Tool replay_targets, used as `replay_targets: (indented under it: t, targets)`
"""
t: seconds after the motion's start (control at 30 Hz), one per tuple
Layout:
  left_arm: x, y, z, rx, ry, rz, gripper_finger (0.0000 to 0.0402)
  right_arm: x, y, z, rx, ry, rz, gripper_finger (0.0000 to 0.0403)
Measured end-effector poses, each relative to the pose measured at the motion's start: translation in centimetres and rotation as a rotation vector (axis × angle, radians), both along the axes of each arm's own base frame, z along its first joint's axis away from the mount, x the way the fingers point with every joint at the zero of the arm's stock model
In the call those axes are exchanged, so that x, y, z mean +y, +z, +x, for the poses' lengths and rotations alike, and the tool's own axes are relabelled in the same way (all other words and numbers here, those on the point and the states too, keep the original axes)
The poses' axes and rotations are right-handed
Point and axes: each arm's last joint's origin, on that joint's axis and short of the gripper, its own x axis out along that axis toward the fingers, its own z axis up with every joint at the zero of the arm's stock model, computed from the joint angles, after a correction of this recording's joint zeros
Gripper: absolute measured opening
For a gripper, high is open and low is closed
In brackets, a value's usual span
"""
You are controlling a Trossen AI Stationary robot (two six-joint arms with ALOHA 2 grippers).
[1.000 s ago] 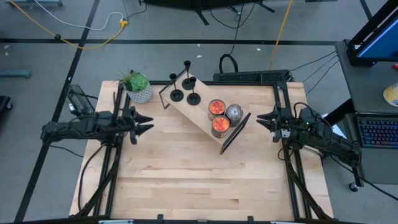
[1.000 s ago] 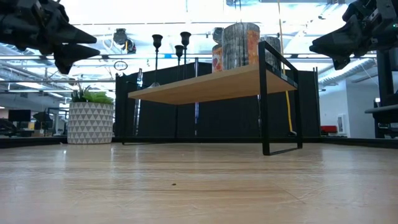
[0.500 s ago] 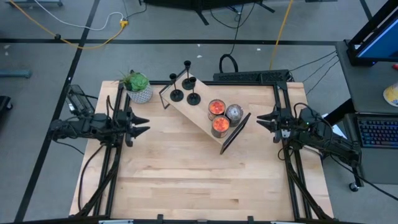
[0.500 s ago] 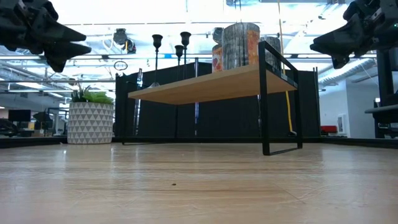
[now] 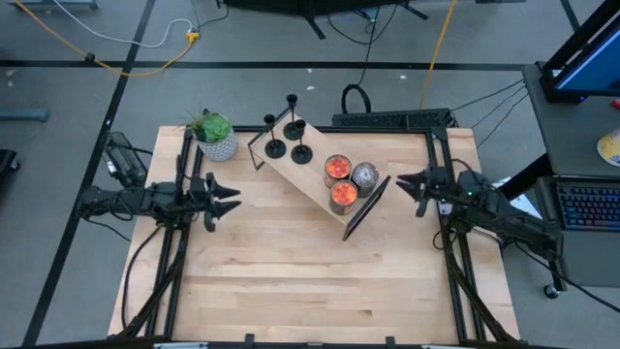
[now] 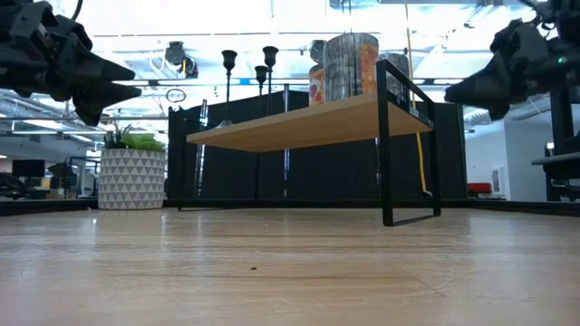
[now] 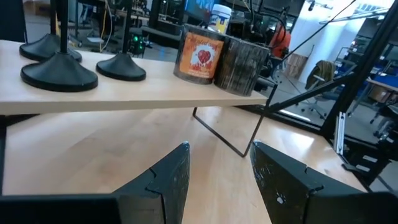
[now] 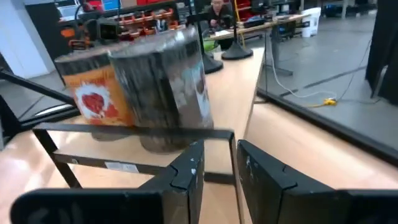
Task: Pick & Place candle stick holders
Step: Return to Home Position
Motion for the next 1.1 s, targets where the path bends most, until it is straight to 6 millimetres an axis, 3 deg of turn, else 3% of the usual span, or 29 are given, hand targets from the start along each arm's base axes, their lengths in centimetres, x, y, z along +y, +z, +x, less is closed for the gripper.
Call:
replay_targets:
  t: [0.17, 0.4, 0.83, 1.1]
  targets:
    - [0.0, -0.1, 0.0, 0.003, -0.008, -0.005, 0.0177, -0.3, -2.3, 0.8, 0.004, -0.005, 0.024, 0.0091]
    - [0.0, -0.3, 0.0, 0.025, -0.008, -0.024, 0.0177, -0.8, -2.4, 1.0, -0.059, -0.126, -0.080, 0.0091]
    - [0.0, -0.4, 0.0, 0.041, -0.010, -0.002, 0.0177, -0.8, -2.7, 1.0, -0.003, -0.130, -0.160, 0.0091]
    - [0.0, -0.4, 0.0, 0.043, -0.010, -0.002, 0.0177, -1.1, -2.9, 0.8, 0.044, -0.252, -0.181, 0.0091]
